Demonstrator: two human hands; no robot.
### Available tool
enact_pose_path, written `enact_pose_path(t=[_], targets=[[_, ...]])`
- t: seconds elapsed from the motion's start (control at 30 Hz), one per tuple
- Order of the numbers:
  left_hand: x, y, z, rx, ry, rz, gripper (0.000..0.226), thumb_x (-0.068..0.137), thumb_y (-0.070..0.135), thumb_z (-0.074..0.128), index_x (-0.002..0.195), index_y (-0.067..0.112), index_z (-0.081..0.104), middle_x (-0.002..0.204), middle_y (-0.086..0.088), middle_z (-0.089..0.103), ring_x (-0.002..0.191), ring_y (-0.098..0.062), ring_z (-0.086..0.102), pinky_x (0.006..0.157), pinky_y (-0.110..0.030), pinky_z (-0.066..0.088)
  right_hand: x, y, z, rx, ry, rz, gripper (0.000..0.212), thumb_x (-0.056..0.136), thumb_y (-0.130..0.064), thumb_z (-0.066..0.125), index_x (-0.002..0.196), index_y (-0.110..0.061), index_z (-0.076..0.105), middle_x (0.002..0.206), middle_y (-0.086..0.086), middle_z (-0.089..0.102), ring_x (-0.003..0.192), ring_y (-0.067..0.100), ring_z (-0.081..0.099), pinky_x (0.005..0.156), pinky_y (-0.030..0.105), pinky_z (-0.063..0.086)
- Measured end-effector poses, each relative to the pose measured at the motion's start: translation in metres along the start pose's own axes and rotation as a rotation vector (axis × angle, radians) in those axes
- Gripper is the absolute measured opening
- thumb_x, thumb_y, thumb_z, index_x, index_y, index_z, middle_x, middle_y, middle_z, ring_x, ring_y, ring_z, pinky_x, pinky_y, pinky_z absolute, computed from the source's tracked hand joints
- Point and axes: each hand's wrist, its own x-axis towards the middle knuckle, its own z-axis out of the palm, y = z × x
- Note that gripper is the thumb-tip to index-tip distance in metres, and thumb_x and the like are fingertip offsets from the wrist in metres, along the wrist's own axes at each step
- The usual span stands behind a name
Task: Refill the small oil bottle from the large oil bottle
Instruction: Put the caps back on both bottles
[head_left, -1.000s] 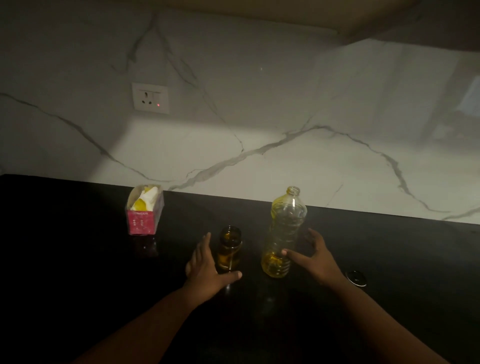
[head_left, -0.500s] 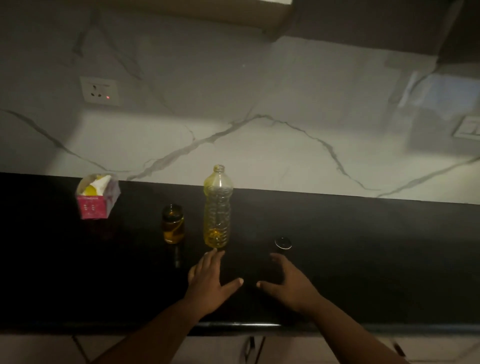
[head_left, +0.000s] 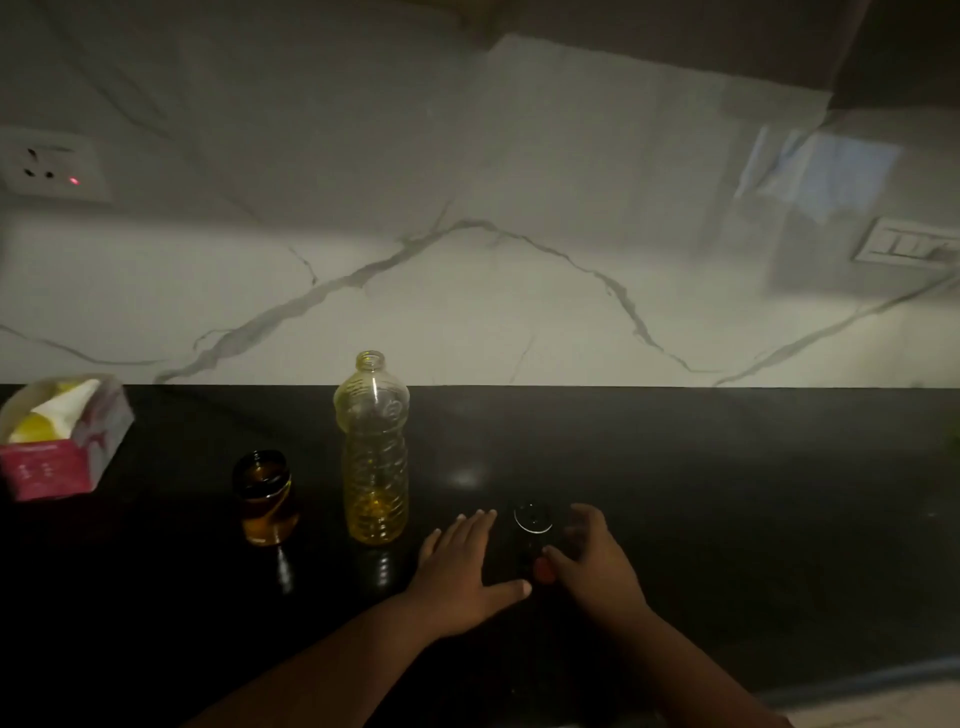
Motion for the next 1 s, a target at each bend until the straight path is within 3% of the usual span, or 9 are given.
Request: enact_pose_path(t=[0.13, 0.2, 0.3, 0.43, 0.6, 0.8, 1.0], targets=[[0.028, -0.009, -0.006, 0.027, -0.101, 0.067, 0.101, 0.084, 0.070, 0.055, 0.158, 0.026, 0.001, 0.167, 0.004, 0.004, 0.153, -0.016, -0.001, 0.124, -0.049, 0.002, 0.028, 0.003, 0.008, 0.003, 0.000, 0.109, 0.080, 0.076, -0.038, 0.077, 0.141, -0.025, 0.032, 0.127, 0.001, 0.057, 0.105, 0.012, 0.056, 0.083, 0.026, 0.047], [0.040, -0.016, -0.007, 0.067, -0.135, 0.112, 0.102, 0.085, 0.070, 0.054, 0.158, 0.026, 0.000, 0.167, 0.004, 0.003, 0.153, -0.017, -0.002, 0.124, -0.050, 0.002, 0.035, 0.007, 0.014, -0.023, 0.007, 0.167, 0.085, 0.071, -0.044, 0.079, 0.141, -0.027, 0.032, 0.120, -0.003, 0.058, 0.108, 0.014, 0.055, 0.090, 0.035, 0.050], [0.055, -0.023, -0.005, 0.134, -0.154, 0.173, 0.103, 0.084, 0.072, 0.052, 0.158, 0.025, -0.001, 0.167, 0.004, 0.002, 0.153, -0.016, -0.003, 0.124, -0.048, 0.001, 0.040, 0.013, 0.020, -0.107, 0.014, 0.208, 0.083, 0.066, -0.059, 0.075, 0.136, -0.032, 0.040, 0.110, -0.010, 0.057, 0.111, 0.015, 0.051, 0.095, 0.040, 0.045], [0.069, -0.025, 0.004, 0.139, -0.177, 0.187, 0.105, 0.082, 0.076, 0.050, 0.158, 0.024, -0.002, 0.167, 0.004, 0.001, 0.153, -0.016, -0.004, 0.124, -0.047, 0.000, 0.050, 0.014, 0.025, -0.270, -0.048, 0.186, 0.075, 0.067, -0.070, 0.065, 0.132, -0.040, 0.044, 0.123, -0.009, 0.052, 0.118, 0.017, 0.044, 0.096, 0.038, 0.036], [0.079, -0.028, 0.015, 0.199, -0.157, 0.164, 0.107, 0.080, 0.082, 0.044, 0.158, 0.023, 0.002, 0.167, 0.003, -0.001, 0.153, -0.015, -0.007, 0.123, -0.044, -0.004, 0.065, 0.016, 0.031, -0.335, -0.071, 0.162, 0.074, 0.070, -0.068, 0.065, 0.136, -0.041, 0.043, 0.133, -0.007, 0.048, 0.123, 0.019, 0.040, 0.096, 0.039, 0.031], [0.076, -0.020, 0.019, 0.219, -0.137, 0.084, 0.108, 0.078, 0.085, 0.039, 0.158, 0.022, 0.003, 0.167, 0.002, -0.003, 0.152, -0.016, -0.009, 0.122, -0.044, -0.006, 0.070, 0.017, 0.025, -0.284, -0.087, 0.056, 0.051, 0.076, -0.061, 0.063, 0.124, -0.046, 0.053, 0.127, -0.011, 0.051, 0.117, 0.016, 0.042, 0.092, 0.038, 0.029], [0.055, -0.008, 0.017, 0.147, -0.007, -0.003, 0.107, 0.078, 0.086, 0.038, 0.158, 0.022, 0.006, 0.167, 0.000, 0.003, 0.153, -0.018, -0.003, 0.123, -0.043, -0.003, 0.065, 0.009, 0.007, -0.115, -0.102, -0.099, 0.040, 0.077, -0.048, 0.068, 0.115, -0.040, 0.059, 0.113, -0.018, 0.062, 0.113, 0.009, 0.051, 0.095, 0.035, 0.031]])
